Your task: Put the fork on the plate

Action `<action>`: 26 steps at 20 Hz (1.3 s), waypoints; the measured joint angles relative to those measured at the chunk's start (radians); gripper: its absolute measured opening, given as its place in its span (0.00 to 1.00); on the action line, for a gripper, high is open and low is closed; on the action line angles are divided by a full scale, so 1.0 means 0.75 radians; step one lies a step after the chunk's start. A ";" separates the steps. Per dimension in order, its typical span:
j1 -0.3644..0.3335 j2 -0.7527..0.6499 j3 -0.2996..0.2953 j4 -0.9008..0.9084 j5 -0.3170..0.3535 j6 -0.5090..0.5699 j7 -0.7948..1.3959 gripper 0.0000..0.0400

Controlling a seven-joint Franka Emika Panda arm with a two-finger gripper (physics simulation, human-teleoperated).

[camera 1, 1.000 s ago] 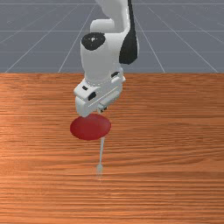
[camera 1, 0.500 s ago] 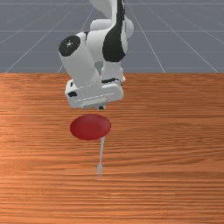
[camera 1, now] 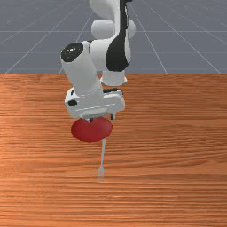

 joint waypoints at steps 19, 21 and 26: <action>0.064 0.691 -0.035 0.664 -0.088 0.226 0.270 0.88; 0.063 0.710 -0.032 0.697 -0.094 0.227 0.281 0.91; 0.069 0.762 -0.040 0.789 -0.122 0.205 0.328 0.97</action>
